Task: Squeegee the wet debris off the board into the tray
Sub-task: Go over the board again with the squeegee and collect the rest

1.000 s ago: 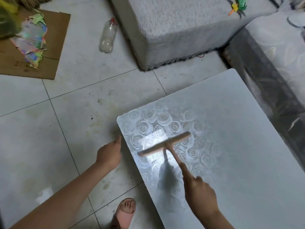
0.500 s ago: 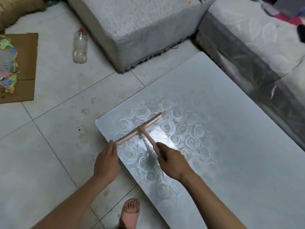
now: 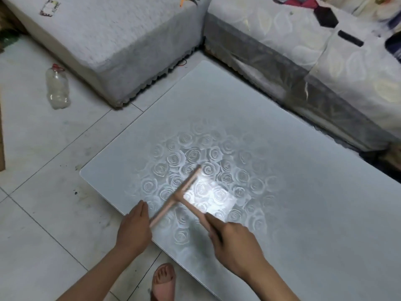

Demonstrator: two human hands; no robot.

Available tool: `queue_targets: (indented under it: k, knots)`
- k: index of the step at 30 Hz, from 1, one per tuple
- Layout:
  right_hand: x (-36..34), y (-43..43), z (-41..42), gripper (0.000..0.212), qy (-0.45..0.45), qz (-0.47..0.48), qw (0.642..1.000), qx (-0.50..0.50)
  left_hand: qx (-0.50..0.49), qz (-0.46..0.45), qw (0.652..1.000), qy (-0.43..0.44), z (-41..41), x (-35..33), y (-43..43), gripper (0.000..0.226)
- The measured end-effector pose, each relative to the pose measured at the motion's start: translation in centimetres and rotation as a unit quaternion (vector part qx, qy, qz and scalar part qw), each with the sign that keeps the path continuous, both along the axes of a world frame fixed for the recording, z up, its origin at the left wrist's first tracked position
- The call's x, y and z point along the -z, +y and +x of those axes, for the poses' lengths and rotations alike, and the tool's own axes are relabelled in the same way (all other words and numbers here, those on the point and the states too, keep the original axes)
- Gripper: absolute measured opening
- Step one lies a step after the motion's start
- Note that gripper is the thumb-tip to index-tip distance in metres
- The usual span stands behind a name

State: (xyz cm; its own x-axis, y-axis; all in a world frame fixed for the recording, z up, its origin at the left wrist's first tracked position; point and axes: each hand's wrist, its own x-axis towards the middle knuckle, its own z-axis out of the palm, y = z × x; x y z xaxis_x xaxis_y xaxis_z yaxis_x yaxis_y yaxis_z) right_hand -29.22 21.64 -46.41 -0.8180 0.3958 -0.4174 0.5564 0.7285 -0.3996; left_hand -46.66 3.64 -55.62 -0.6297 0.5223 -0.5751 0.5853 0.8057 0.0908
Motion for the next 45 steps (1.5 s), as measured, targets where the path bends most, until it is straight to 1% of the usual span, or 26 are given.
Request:
queue_targets:
  k: [2, 4, 6, 10, 11, 14, 16, 19, 21, 23, 25, 27, 29, 31, 33, 36, 39, 42, 44, 45]
  knots:
    - [1.2, -0.3, -0.6, 0.044, -0.017, 0.014, 0.999, -0.026, -0.004, -0.001, 1.000, 0.001, 1.3, -0.1, 0.9, 0.067]
    - [2.3, -0.1, 0.3, 0.047, -0.029, 0.005, 0.999, -0.021, 0.003, 0.005, 1.000, -0.005, 2.3, -0.2, 1.4, 0.066]
    - [3.0, 0.7, 3.8, 0.048, -0.039, -0.015, 0.999, 0.008, 0.017, 0.008, 1.000, -0.018, 3.7, -0.4, 2.0, 0.065]
    - [2.9, 2.7, 13.9, 0.049, -0.088, -0.039, 0.994, 0.055, 0.042, -0.011, 0.998, -0.034, 6.4, -0.6, 2.9, 0.065]
    - [2.6, 3.1, 16.3, 0.049, -0.102, -0.038, 0.992, 0.065, 0.044, -0.016, 0.998, -0.041, 7.2, -0.6, 3.1, 0.062]
    - [0.9, 3.8, 20.2, 0.048, -0.118, -0.011, 0.990, 0.076, 0.044, -0.015, 0.997, -0.053, 8.6, -0.7, 3.5, 0.044]
    - [0.0, 3.3, 20.2, 0.052, -0.110, 0.010, 0.992, 0.061, 0.055, -0.018, 0.997, -0.055, 9.5, -0.7, 3.9, 0.047]
    - [-0.7, 2.5, 16.1, 0.057, -0.052, 0.013, 0.997, 0.052, 0.047, -0.023, 0.997, -0.056, 10.7, -0.5, 5.1, 0.052]
    - [-0.1, 1.9, 12.6, 0.053, -0.030, 0.018, 0.999, 0.039, 0.031, -0.024, 0.998, -0.056, 10.9, -0.5, 5.9, 0.047]
    - [1.0, 2.4, 11.4, 0.048, -0.034, 0.023, 0.999, 0.034, 0.028, -0.025, 0.998, -0.052, 11.4, -0.4, 7.0, 0.043]
    - [2.0, 3.0, 13.4, 0.051, -0.048, 0.016, 0.997, 0.050, 0.035, -0.030, 0.998, -0.050, 11.7, -0.4, 7.9, 0.045]
    - [2.1, 3.4, 17.4, 0.057, -0.072, 0.008, 0.995, 0.071, 0.044, -0.037, 0.997, -0.049, 11.8, -0.4, 8.4, 0.047]
    - [1.6, 4.0, 21.5, 0.059, -0.095, 0.003, 0.991, 0.094, 0.052, -0.044, 0.996, -0.051, 12.3, -0.5, 9.0, 0.049]
    - [0.6, 4.2, 23.9, 0.059, -0.112, 0.002, 0.988, 0.107, 0.059, -0.049, 0.996, -0.050, 12.7, -0.9, 9.6, 0.052]
    - [-0.5, 4.6, 24.5, 0.056, -0.100, 0.005, 0.989, 0.112, 0.062, -0.048, 0.996, -0.048, 13.2, -1.7, 10.3, 0.055]
    - [-2.4, 6.0, 23.9, 0.047, -0.026, 0.017, 0.991, 0.133, 0.073, -0.049, 0.995, -0.045, 13.5, -3.0, 11.6, 0.060]
    - [-4.2, 9.0, 22.7, 0.046, 0.029, 0.034, 0.987, 0.156, 0.085, -0.036, 0.995, -0.029, 12.8, -4.1, 13.3, 0.062]
    - [-5.2, 12.6, 21.1, 0.037, 0.025, 0.029, 0.985, 0.168, 0.093, -0.030, 0.995, -0.018, 11.0, -4.7, 14.8, 0.062]
    - [-5.4, 14.6, 20.1, 0.025, 0.005, -0.007, 0.983, 0.182, 0.094, -0.035, 0.995, -0.013, 10.2, -4.9, 15.2, 0.062]
    - [-5.5, 16.0, 18.6, 0.023, 0.001, -0.021, 0.981, 0.193, 0.100, -0.029, 0.994, -0.011, 8.7, -4.9, 16.3, 0.062]
